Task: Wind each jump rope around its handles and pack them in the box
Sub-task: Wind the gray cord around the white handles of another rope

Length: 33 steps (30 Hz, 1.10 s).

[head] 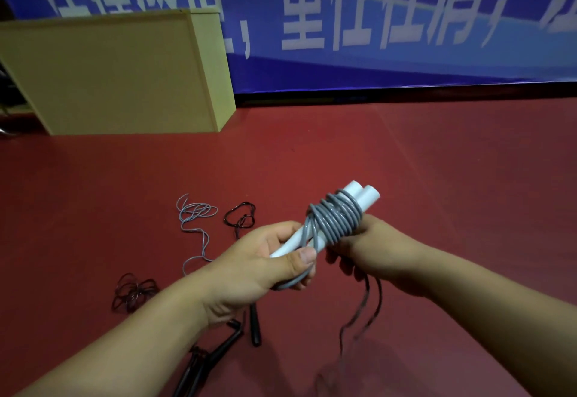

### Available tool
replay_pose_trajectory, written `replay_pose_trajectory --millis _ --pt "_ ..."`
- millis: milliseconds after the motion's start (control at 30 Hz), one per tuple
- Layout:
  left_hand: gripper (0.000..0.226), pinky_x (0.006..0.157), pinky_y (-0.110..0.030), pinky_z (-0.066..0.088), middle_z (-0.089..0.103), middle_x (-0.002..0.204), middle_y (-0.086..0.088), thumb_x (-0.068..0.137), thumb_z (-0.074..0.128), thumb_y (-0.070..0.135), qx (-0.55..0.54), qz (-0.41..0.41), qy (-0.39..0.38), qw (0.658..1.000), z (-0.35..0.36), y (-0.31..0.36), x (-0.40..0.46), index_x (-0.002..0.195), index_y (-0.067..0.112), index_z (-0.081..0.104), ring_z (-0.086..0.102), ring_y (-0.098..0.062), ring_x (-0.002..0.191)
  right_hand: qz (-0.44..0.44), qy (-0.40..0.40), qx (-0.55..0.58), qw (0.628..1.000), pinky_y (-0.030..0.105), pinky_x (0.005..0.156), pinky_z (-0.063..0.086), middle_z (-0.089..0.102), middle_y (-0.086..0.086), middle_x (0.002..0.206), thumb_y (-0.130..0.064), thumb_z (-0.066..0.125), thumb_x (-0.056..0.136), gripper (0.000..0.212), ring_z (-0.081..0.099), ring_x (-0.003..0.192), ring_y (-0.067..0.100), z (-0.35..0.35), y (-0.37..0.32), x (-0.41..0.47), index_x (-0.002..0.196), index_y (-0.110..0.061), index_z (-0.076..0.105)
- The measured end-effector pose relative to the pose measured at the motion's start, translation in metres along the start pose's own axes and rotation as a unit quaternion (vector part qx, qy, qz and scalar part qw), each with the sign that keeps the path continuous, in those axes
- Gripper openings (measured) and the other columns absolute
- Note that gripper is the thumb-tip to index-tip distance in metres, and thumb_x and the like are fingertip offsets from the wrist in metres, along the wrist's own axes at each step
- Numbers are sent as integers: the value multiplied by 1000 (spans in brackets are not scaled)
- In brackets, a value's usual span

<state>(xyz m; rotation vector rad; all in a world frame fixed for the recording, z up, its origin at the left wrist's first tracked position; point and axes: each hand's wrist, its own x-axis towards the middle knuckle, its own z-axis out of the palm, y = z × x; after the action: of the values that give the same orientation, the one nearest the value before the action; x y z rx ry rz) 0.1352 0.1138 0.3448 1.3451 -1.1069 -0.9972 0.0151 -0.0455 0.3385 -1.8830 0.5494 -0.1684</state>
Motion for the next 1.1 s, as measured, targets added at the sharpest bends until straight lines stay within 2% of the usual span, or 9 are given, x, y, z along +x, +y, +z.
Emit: replay_pose_trajectory --millis 100,200,300,400,500,700,833,967,1100 --pt "12 56 -14 39 57 65 7 93 64 16 34 10 102 994 1 -3 5 97 5 64 48 -5 58 29 -64 49 996 28 51 38 62 1 73 -23 58 97 10 48 55 13 8 -4 -5 94 -14 62" --pt "21 53 -21 34 52 61 9 90 66 30 110 1 187 976 -3 -8 8 84 10 65 42 -8 55 40 -110 60 991 28 52 38 58 -1 72 -24 64 93 15 46 56 14 13 -7 -10 108 -21 63" --pt "23 57 -27 34 51 57 8 95 63 27 152 -25 241 958 -8 -11 9 83 7 64 43 -11 54 47 -116 50 991 26 49 34 49 -3 66 -23 65 92 20 39 51 10 17 -8 -10 112 -24 64" --pt "22 61 -29 38 54 56 10 94 63 28 157 -38 250 955 -9 -9 10 86 8 66 49 -10 54 65 -73 38 995 24 48 32 51 -3 67 -21 63 93 4 38 50 10 15 -10 -10 96 -19 65" --pt "18 60 -27 36 53 54 13 93 63 27 146 -48 259 954 -9 -8 10 86 11 66 47 -6 50 78 -49 23 995 24 48 33 53 -2 66 -18 58 95 12 40 52 11 12 -8 -8 84 -18 62" --pt "18 58 -28 38 52 55 10 94 62 23 155 -71 278 945 -13 -15 12 79 15 61 49 -9 46 90 -36 57 994 26 52 46 48 2 64 -14 55 98 13 45 56 17 12 -9 -7 86 -14 62" --pt "17 52 -24 38 54 58 7 94 61 26 221 -84 299 925 -18 -19 13 80 17 61 53 -11 47 112 -47 87 989 23 48 37 46 -1 68 -18 52 99 18 42 46 8 9 -18 -9 91 -13 67" --pt "13 55 -29 38 57 62 3 93 61 29 302 -74 296 903 -19 -20 13 83 19 62 51 -18 54 124 -70 105 984 22 45 33 41 -1 65 -19 48 101 20 35 46 8 10 -24 -13 95 -10 65" --pt "12 55 -30 38 57 63 4 92 61 28 339 -82 284 893 -23 -22 17 83 21 60 51 -18 56 103 -70 74 990 21 43 29 41 -1 64 -22 49 101 21 32 46 10 13 -28 -16 88 -12 63"
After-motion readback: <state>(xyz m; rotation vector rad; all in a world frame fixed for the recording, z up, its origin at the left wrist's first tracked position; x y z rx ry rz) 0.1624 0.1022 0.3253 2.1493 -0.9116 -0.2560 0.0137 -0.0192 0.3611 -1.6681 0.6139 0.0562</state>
